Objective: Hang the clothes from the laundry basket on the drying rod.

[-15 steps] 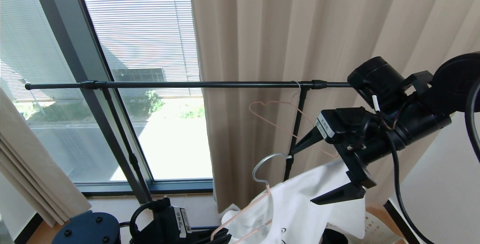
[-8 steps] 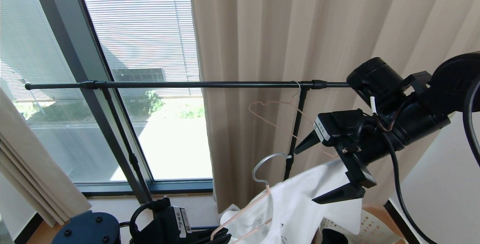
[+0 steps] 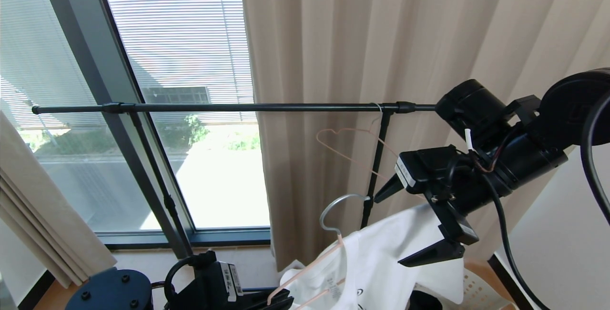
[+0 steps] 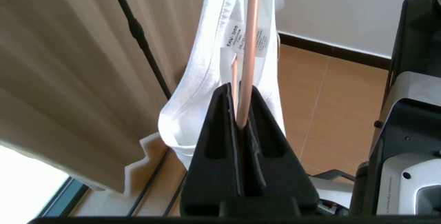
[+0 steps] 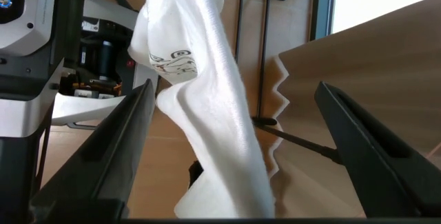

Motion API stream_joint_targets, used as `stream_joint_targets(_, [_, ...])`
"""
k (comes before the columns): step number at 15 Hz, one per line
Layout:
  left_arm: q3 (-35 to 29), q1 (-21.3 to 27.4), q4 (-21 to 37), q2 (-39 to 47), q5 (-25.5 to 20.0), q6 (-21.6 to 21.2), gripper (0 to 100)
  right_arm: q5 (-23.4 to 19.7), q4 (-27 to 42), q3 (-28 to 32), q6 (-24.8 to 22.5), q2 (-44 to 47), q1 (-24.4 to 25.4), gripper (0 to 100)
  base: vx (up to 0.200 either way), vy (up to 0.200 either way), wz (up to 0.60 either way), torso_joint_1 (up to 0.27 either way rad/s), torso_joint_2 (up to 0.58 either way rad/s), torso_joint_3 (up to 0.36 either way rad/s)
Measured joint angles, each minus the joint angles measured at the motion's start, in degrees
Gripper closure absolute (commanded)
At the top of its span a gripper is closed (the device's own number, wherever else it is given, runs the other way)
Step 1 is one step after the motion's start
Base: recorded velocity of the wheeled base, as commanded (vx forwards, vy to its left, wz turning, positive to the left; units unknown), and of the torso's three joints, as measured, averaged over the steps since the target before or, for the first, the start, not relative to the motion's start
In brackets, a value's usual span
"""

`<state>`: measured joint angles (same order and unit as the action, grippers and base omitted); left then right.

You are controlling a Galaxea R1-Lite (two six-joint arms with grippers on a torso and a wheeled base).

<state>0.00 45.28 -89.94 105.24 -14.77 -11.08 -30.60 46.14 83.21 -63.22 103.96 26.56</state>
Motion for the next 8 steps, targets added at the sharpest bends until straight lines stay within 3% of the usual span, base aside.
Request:
stream_joint_targets(2, [0.0,0.0,0.0,-0.01,0.0,0.0,100,0.02,0.0,0.11,0.05,0.17,0.0,0,0.0,0.0,0.0,0.0,0.0,0.0])
stream_joint_targets(3, [0.0,0.0,0.0,-0.01,0.02,0.02,100,0.04,-0.02,0.22,0.02,0.23,0.09,100,0.0,0.0,0.0,0.0,0.0,0.0])
stream_joint_targets(8, [0.0,0.0,0.0,-0.01,0.06,0.02,100,0.28,0.06,0.22,0.05,0.37,0.55,100,0.0,0.0,0.0,0.0,0.0,0.0])
